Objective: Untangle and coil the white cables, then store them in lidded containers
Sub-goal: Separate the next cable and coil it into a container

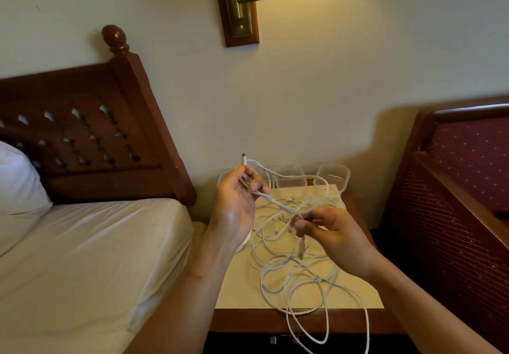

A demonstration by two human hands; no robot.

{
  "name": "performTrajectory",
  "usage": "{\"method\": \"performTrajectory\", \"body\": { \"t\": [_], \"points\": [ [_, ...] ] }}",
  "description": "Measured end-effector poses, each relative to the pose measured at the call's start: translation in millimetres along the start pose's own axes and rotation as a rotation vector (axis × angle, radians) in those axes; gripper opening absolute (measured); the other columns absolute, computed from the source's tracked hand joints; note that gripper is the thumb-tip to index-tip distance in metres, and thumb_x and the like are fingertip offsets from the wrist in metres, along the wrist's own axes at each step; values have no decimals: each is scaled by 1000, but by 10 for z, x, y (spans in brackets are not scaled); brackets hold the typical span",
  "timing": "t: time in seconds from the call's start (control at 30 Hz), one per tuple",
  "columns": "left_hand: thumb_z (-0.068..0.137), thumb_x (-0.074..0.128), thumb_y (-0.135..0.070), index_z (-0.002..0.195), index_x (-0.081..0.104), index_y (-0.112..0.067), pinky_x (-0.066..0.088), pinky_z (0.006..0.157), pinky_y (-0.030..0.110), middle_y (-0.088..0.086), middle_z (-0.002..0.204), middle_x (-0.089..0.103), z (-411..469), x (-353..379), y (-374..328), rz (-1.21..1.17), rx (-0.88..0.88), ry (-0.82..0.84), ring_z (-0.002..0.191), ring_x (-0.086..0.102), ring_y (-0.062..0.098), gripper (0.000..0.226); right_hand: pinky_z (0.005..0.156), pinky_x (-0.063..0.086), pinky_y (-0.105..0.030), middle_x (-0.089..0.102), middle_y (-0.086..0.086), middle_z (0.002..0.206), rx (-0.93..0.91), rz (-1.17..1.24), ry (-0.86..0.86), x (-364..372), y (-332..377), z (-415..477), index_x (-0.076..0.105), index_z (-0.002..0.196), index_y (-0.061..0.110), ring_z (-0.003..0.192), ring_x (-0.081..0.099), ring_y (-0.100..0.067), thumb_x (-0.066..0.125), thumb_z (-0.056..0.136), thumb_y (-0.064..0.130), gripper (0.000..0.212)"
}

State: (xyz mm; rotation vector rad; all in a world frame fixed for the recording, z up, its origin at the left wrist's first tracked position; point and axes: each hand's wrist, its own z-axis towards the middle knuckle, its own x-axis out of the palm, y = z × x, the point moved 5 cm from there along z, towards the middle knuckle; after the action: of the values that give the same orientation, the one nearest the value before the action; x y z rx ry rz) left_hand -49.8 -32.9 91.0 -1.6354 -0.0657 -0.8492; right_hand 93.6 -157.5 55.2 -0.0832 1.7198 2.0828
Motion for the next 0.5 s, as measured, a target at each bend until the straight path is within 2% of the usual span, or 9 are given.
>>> {"method": "performTrajectory", "body": {
  "t": [0.07, 0.13, 0.2, 0.27, 0.33, 0.37, 0.43, 0.5],
  "points": [
    [113, 33, -24, 90, 53, -11, 43, 73, 32, 1, 65, 46, 20, -42, 6, 260, 92, -59, 67, 44, 17, 33, 82, 61, -37, 73, -7, 85, 39, 95, -73, -33, 0, -21, 78, 100, 20, 84, 73, -20, 65, 99, 19, 13],
    [113, 35, -31, 95, 55, -12, 46, 69, 26, 0, 70, 57, 27, -66, 28, 588, 179, -105, 67, 50, 11, 33, 72, 64, -46, 65, -18, 75, 100, 197, -55, 2, 28, -50, 77, 100, 14, 70, 71, -32, 61, 101, 17, 16],
    [111, 36, -38, 102, 55, -15, 48, 69, 28, -3, 75, 62, 42, -95, 74, 818, 218, -102, 67, 54, 7, 32, 56, 60, -42, 59, -21, 67, 117, 219, 1, 54, 89, -85, 76, 99, 12, 55, 61, -36, 59, 102, 17, 19],
    [111, 36, -43, 105, 54, -17, 47, 68, 36, -4, 71, 58, 69, -134, 124, 943, 211, -79, 64, 52, 9, 33, 43, 44, -34, 50, -16, 63, 102, 263, -9, 60, 170, -103, 76, 96, 12, 49, 45, -33, 59, 103, 20, 20],
    [110, 38, -45, 102, 56, -18, 44, 67, 37, -3, 70, 53, 77, -134, 168, 924, 171, -51, 61, 48, 11, 34, 42, 35, -32, 43, -12, 61, 96, 334, -54, 21, 215, -76, 75, 95, 10, 50, 35, -29, 59, 103, 21, 21],
    [110, 38, -46, 101, 57, -18, 44, 66, 33, -3, 72, 51, 79, -128, 179, 857, 147, -56, 61, 47, 9, 35, 43, 39, -32, 46, -11, 59, 86, 320, -61, 1, 220, -55, 76, 95, 10, 49, 38, -29, 58, 103, 19, 22],
    [111, 36, -43, 101, 58, -17, 44, 61, 20, -3, 76, 50, 78, -100, 140, 705, 127, -105, 59, 46, 2, 36, 58, 56, -31, 66, -5, 67, 87, 211, -42, 11, 218, -11, 77, 98, 10, 60, 62, -26, 56, 104, 11, 23],
    [112, 35, -40, 102, 57, -15, 42, 57, 15, -5, 74, 48, 85, -78, 98, 631, 131, -114, 57, 44, 0, 35, 79, 61, -32, 78, -3, 88, 151, 150, -35, 37, 133, 24, 77, 103, 13, 84, 73, -23, 54, 104, 6, 24]
  ]
}}
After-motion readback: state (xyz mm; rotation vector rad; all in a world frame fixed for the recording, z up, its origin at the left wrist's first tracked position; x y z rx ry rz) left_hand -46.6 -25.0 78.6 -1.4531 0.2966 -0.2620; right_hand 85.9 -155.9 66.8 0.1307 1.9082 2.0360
